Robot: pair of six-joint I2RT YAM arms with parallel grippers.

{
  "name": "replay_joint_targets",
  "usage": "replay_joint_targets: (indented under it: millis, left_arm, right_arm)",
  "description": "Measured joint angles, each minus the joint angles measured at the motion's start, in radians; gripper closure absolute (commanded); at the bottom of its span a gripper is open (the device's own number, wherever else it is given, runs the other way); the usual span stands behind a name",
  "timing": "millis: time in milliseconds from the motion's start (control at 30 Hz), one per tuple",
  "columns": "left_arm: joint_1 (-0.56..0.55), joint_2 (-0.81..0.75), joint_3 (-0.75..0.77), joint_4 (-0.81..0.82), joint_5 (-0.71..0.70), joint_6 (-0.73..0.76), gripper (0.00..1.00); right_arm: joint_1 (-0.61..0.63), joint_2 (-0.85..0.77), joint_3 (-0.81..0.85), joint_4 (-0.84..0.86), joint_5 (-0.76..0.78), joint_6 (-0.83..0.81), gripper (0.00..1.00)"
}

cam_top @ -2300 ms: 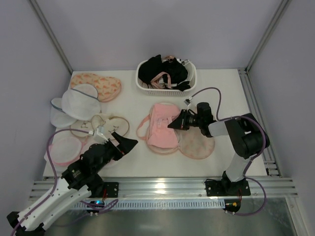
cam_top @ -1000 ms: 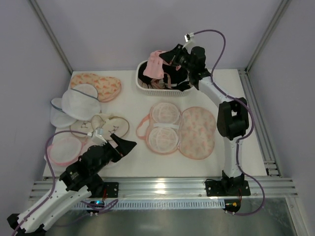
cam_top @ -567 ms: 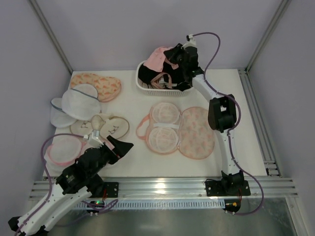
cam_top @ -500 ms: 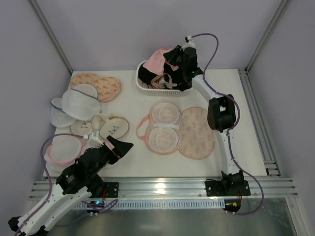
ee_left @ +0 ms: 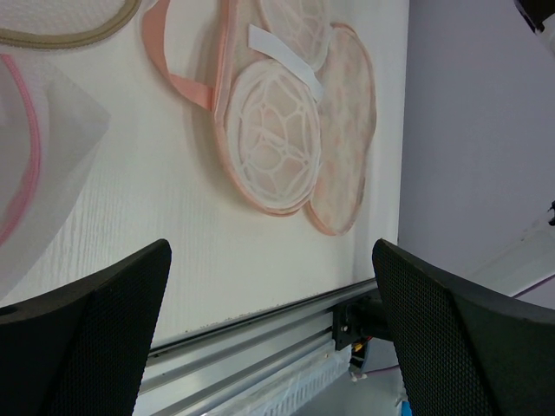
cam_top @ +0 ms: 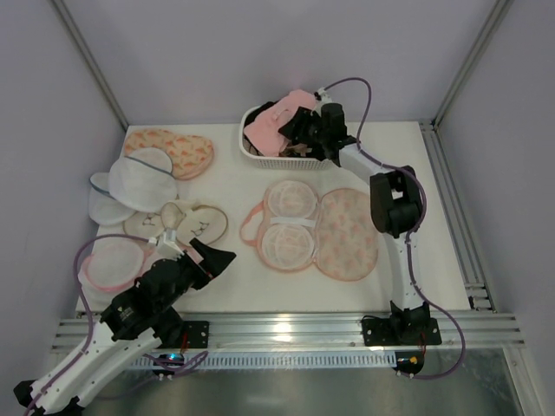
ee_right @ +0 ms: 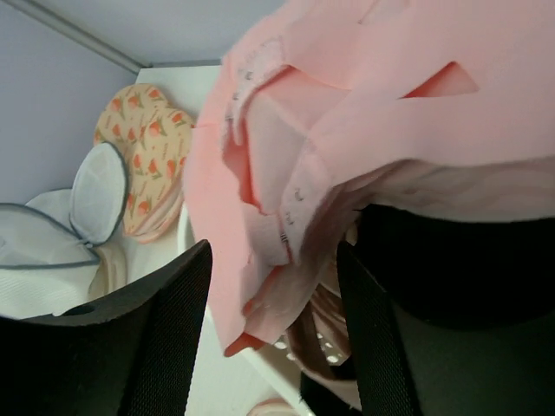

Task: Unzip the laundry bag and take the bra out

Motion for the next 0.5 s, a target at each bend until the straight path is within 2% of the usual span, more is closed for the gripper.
replay_joint_targets:
  millis: [233,400,500]
  left_arm:
    - [0.000,-0.042,0.000,-0.003,-0.001,0.000,0.01]
    - [0.000,-0.069,0.000,-0.012,-0.002,0.000,0.01]
    - [0.000,-0.069,0.000,-0.013,-0.001,0.001,0.01]
  right_arm:
    - [0.002,-0.206,-0.027,-0.096,-0.030,-0.074,0.36]
    - [0.020,-0.429,-0.019,-0.290,0.156,-0.154,0.36]
    - [0.037,-0.572,-0.097,-0.372,0.307,-0.176,0.36]
